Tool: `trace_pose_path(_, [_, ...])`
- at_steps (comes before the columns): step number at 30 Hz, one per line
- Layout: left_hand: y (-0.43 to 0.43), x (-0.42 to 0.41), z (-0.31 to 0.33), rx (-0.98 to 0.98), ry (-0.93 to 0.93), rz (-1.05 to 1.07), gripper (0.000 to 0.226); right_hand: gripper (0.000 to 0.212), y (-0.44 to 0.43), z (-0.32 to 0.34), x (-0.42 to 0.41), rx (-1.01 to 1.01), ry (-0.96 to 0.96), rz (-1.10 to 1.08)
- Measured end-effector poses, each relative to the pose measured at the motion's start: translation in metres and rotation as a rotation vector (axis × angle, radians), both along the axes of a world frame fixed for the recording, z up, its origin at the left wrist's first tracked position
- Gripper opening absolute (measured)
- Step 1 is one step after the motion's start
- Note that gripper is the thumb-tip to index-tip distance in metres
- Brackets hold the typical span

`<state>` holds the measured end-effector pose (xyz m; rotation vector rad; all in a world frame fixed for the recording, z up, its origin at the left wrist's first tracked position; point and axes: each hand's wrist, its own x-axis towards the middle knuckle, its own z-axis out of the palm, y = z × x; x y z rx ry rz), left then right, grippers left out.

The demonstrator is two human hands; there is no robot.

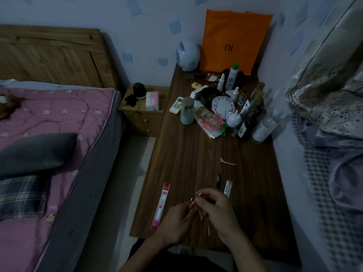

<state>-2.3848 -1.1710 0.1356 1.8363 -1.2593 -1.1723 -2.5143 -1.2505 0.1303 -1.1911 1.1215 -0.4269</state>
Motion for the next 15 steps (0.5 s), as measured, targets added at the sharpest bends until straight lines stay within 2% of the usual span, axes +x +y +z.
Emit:
trace_pose_path(5, [-0.001, 0.003, -0.005, 0.003, -0.014, 0.001, 0.036, 0.012, 0.0, -0.003, 0.002, 0.029, 0.011, 0.009])
trace_pose_path(10, [0.0, 0.008, -0.015, 0.038, 0.078, 0.04, 0.028, 0.013, -0.002, -0.01, 0.005, 0.089, 0.006, -0.038])
trace_pose_path(15, [0.005, 0.022, -0.039, 0.183, 0.057, 0.196, 0.035, 0.009, -0.008, -0.032, 0.012, 0.061, 0.166, -0.035])
